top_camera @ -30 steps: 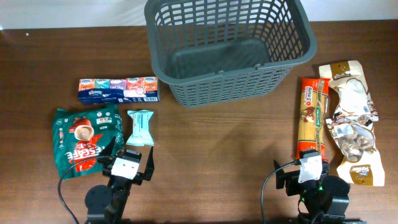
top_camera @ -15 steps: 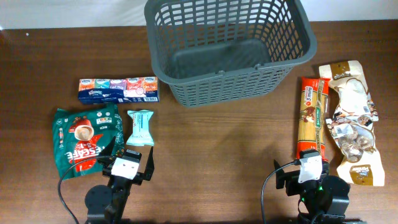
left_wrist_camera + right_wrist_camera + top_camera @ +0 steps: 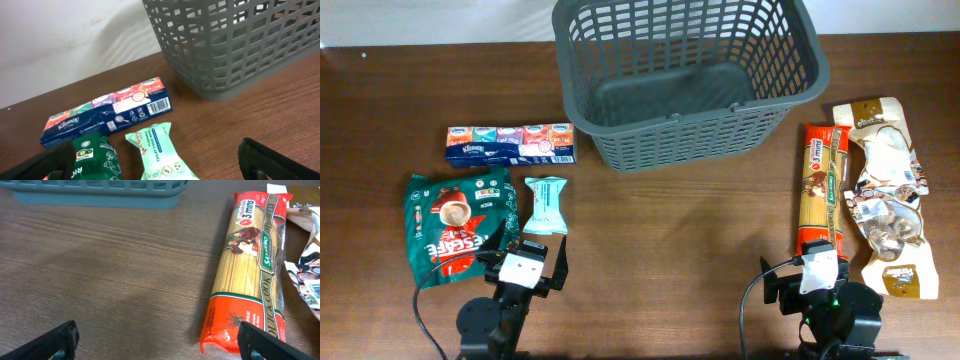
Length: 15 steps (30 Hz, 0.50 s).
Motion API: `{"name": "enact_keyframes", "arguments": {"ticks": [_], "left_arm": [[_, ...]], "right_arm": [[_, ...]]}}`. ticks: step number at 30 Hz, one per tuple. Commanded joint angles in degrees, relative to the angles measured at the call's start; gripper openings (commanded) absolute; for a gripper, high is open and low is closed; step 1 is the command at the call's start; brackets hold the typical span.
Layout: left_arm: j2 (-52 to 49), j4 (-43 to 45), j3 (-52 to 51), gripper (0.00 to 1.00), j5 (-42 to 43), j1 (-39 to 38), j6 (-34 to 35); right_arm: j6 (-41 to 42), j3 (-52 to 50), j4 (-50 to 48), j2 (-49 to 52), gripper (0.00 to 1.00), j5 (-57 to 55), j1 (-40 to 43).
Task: Pack container
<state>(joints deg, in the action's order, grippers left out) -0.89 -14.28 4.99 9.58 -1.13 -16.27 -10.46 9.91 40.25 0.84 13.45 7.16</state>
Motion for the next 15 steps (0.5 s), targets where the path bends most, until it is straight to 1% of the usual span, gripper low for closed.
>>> {"name": "enact_keyframes", "arguments": {"ticks": [1, 15], "left_arm": [[0.59, 0.17, -0.42, 0.99, 0.00, -0.26, -0.02], [0.59, 0.15, -0.42, 0.99, 0.00, -0.26, -0.02]], "right_arm": [[0.26, -0.28, 0.00, -0.63, 0.99, 0.48, 0.33], [0.26, -0.26, 0.00, -0.63, 0.99, 0.48, 0.33]]}}
